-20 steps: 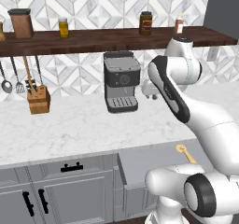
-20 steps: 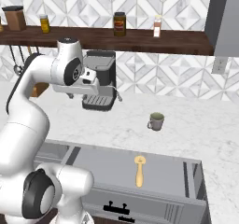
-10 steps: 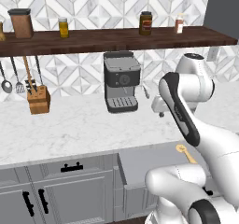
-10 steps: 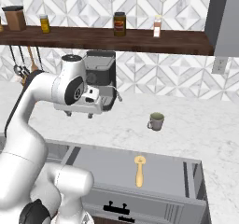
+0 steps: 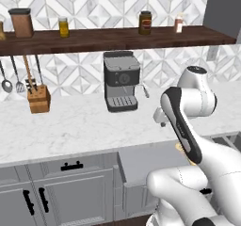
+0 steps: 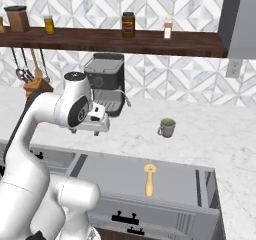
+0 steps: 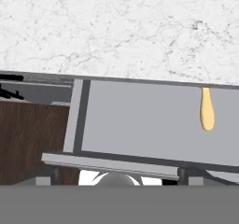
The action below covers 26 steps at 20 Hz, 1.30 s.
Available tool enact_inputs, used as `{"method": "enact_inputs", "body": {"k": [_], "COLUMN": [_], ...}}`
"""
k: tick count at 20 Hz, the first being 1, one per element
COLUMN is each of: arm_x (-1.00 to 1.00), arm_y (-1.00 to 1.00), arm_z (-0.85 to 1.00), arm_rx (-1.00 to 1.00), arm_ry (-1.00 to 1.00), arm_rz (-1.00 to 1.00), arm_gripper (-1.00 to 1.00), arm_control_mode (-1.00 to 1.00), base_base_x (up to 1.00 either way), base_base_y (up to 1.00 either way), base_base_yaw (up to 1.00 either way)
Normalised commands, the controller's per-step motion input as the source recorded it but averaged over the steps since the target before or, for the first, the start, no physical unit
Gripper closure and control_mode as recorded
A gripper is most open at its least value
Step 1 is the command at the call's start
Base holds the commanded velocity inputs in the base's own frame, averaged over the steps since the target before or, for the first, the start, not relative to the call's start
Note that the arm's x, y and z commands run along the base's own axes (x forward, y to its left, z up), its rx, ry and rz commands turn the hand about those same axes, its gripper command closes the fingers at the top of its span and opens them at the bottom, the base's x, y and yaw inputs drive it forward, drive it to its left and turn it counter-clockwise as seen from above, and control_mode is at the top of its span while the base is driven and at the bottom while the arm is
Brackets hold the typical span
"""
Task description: Pick the pizza cutter from the drawer and place it on the counter.
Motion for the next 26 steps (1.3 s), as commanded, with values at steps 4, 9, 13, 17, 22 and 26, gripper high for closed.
{"method": "enact_inputs", "body": {"k": [4,9,13,17,22,26], "arm_x": [0.0,0.0,-0.04,0.21,0.84,0.74], "arm_y": [0.0,0.0,-0.03,-0.06,-0.39,-0.46], "arm_z": [0.0,0.0,-0.05,-0.49,-0.64,-0.66], "arm_rx": [0.0,0.0,0.0,-0.02,0.0,0.01], "arm_ry": [0.0,0.0,0.0,0.0,0.1,0.16], "arm_rz": [0.0,0.0,0.0,-0.01,0.0,0.0], "arm_gripper": [-1.0,-1.0,-1.0,-1.0,-1.0,-1.0], "arm_control_mode": [1.0,1.0,-1.0,-1.0,-1.0,-1.0], "base_base_x": [-0.54,-0.46,-0.31,0.0,0.0,0.0], "base_base_y": [-0.41,-0.41,-0.24,0.0,0.0,0.0], "base_base_yaw": [-0.04,-0.02,0.0,0.0,0.0,0.0]}}
